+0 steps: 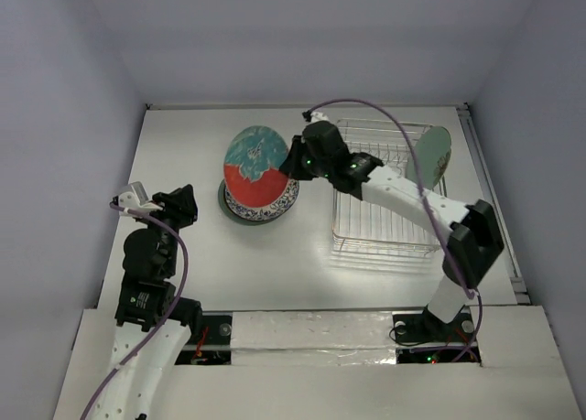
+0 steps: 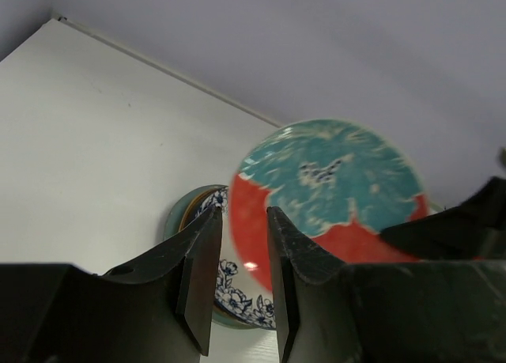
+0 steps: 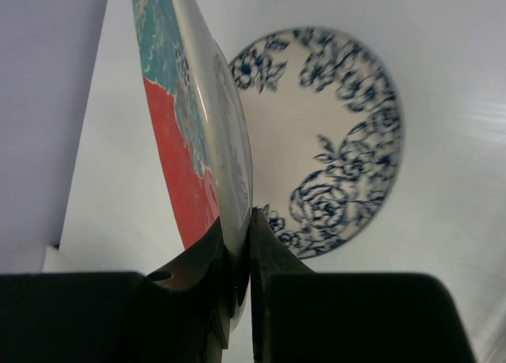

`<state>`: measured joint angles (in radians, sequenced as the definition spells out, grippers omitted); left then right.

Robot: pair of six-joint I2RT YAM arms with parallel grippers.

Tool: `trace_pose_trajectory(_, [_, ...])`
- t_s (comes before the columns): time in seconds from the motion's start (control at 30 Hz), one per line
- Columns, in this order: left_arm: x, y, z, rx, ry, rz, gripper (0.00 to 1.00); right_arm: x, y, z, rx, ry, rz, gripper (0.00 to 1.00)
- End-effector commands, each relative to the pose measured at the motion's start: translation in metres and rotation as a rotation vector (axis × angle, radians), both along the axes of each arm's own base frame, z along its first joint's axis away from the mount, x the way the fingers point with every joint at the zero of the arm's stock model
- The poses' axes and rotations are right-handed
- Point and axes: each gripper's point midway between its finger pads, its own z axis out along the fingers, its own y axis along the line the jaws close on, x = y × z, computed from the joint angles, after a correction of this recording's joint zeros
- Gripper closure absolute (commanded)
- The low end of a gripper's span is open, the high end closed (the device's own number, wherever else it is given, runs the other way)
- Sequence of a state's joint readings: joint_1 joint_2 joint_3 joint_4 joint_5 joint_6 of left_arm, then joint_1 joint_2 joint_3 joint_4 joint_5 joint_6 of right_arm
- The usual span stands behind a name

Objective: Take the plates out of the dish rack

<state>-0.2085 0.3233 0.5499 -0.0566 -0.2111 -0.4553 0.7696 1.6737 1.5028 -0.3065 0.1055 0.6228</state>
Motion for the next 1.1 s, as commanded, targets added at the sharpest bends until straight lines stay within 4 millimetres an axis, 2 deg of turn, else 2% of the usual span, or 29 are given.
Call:
trace_pose_trajectory(0.0, [0.003, -0.002, 0.008, -0.001, -0.024, -0.009, 0.73, 0.010, 0.046, 0.096, 0.420, -0.133, 0.046, 1.00])
trace_pose_trajectory(0.17, [0.000, -0.002, 0.011, -0.008, -0.038, -0.009, 0.73, 0.015, 0.055, 0.044, 0.442, -0.037, 0.014, 1.00])
trace_pose_trajectory(0.23, [0.000, -0.002, 0.011, -0.007, -0.041, -0.009, 0.73, 0.016, 0.055, 0.032, 0.445, -0.016, 0.003, 1.00])
trace_pose_trajectory(0.4, [0.001, -0.002, 0.010, -0.006, -0.035, -0.009, 0.73, 0.017, 0.055, 0.002, 0.447, 0.029, -0.027, 0.90])
trace_pose_trajectory(0.43, [0.001, -0.002, 0.010, -0.007, -0.032, -0.009, 0.73, 0.017, 0.056, -0.010, 0.433, 0.047, -0.026, 0.89])
trace_pose_trajectory(0.53, [0.000, -0.002, 0.011, -0.006, -0.036, -0.009, 0.73, 0.016, 0.055, -0.033, 0.389, 0.089, -0.039, 0.79])
trace_pose_trajectory(0.57, [0.000, -0.002, 0.011, -0.007, -0.039, -0.009, 0.73, 0.015, 0.056, -0.039, 0.380, 0.098, -0.030, 0.65])
trace_pose_trajectory(0.6, [0.000, -0.002, 0.011, -0.008, -0.039, -0.009, 0.73, 0.014, 0.055, -0.045, 0.371, 0.106, -0.029, 0.58])
trace_pose_trajectory(0.67, [0.000, -0.002, 0.012, -0.009, -0.041, -0.009, 0.73, 0.007, 0.057, -0.054, 0.352, 0.125, 0.007, 0.47])
trace_pose_trajectory(0.73, [0.000, -0.002, 0.011, -0.007, -0.039, -0.009, 0.73, 0.004, 0.051, -0.063, 0.305, 0.139, -0.001, 0.41])
trace_pose_trajectory(0.77, [-0.001, -0.002, 0.012, -0.008, -0.042, -0.009, 0.73, 0.001, 0.051, -0.058, 0.282, 0.118, 0.009, 0.34])
trace_pose_trajectory(0.83, [-0.001, -0.002, 0.011, -0.009, -0.042, -0.009, 0.73, 0.001, 0.040, -0.063, 0.211, 0.119, -0.019, 0.28])
trace_pose_trajectory(0.87, [-0.001, -0.002, 0.013, -0.009, -0.047, -0.009, 0.73, -0.006, 0.034, -0.071, 0.143, 0.127, -0.013, 0.22])
trace_pose_trajectory(0.93, [-0.001, -0.002, 0.012, -0.010, -0.047, -0.009, 0.73, -0.009, 0.025, -0.069, 0.082, 0.123, -0.011, 0.18])
trace_pose_trajectory(0.97, [-0.002, -0.001, 0.013, -0.011, -0.051, -0.009, 0.73, -0.012, 0.012, -0.078, 0.000, 0.129, -0.020, 0.14])
trace_pose_trajectory(1.03, [-0.003, -0.001, 0.015, -0.013, -0.056, -0.009, 0.73, -0.020, -0.001, -0.074, -0.062, 0.114, -0.023, 0.10])
trace_pose_trajectory(1.07, [-0.004, -0.001, 0.015, -0.014, -0.059, -0.009, 0.73, -0.024, -0.011, -0.077, -0.117, 0.101, -0.011, 0.05])
